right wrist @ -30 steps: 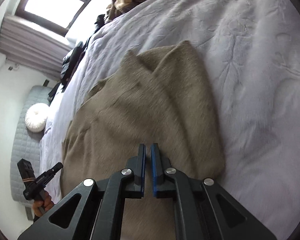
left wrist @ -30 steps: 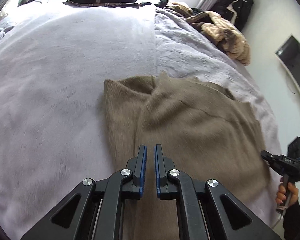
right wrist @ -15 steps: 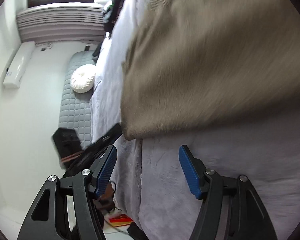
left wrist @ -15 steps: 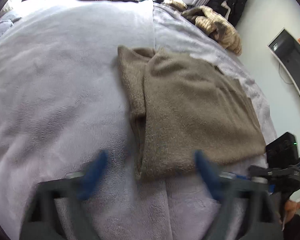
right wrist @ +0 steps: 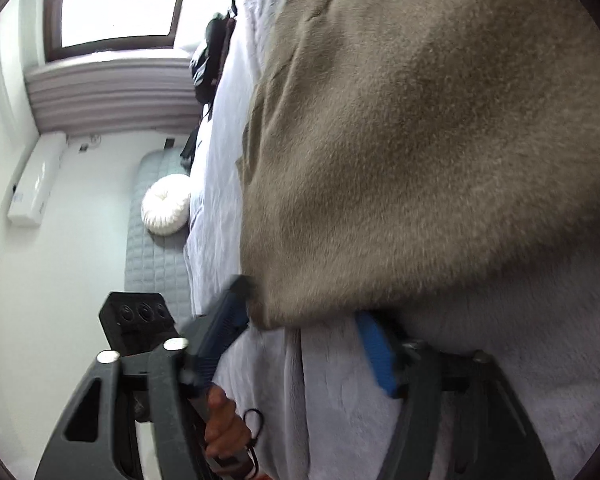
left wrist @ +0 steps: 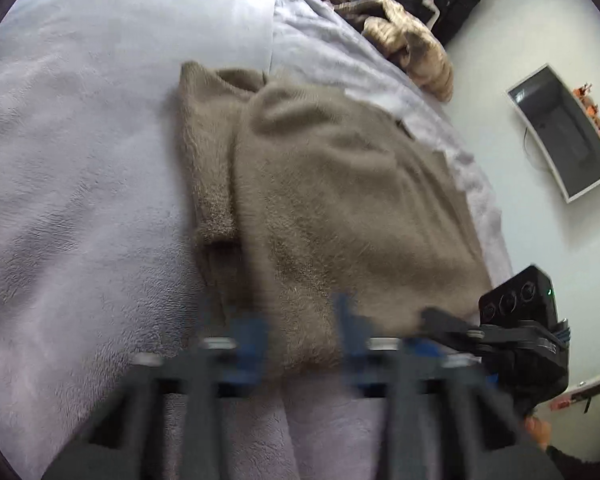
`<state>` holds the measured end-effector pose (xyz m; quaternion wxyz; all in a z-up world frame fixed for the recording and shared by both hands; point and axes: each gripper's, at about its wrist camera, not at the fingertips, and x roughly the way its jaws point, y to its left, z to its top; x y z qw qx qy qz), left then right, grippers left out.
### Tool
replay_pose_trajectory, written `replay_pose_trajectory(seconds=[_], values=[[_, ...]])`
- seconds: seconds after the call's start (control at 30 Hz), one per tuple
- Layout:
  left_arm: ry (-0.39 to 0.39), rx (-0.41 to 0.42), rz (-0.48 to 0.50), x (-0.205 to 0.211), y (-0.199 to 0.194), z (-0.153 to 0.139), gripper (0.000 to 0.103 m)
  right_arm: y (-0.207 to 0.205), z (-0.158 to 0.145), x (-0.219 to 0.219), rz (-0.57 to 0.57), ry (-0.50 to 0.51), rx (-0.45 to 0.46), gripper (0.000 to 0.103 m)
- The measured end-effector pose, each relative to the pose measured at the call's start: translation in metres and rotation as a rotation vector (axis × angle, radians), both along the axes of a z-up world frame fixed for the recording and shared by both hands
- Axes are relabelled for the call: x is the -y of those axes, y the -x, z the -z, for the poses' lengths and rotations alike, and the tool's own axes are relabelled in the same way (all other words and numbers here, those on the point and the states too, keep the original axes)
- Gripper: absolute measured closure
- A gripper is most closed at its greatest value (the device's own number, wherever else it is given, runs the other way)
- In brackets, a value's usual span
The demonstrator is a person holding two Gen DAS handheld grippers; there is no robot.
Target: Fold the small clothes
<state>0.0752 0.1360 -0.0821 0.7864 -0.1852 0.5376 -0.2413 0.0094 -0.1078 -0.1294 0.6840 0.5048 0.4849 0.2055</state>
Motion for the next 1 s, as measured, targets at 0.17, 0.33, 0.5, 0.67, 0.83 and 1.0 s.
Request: replay_pose_trajectory(seconds=[0.17,0.33,0.5,0.67,0.83,1.0], values=[[0.039,0.061,0.026,-0.009,0.016,-0.018,0.097,0.004,-0.021,-0.008,-0.06,0.091,0.056,0.095],[-0.07,0.011,0.021,-0.015,0.026,0.013,0.097,0.006,0.007,-0.007,-0.083,0.113,-0.032,0.095],[-0.06,0.036,-0.031,-0.028,0.035,-0.001,0.097,0.007,-0.006,-0.008,-0.182,0.136,-0.04,0.092],[-0.089,0.153,-0.077,-0.036,0.025,-0.041,0.096,0.016,-0.053,0.004,-0.289,0.263,0.126,0.092],[-0.108,0.161,-0.108,-0.026,-0.029,-0.054,0.069,-0.006,-0.086,0.035,-0.175,0.397,0.231,0.092],[-0.186,0.186,-0.124,0.002,-0.071,-0.049,0.0,-0.034,-0.063,0.067,-0.067,0.451,0.155,0.08]])
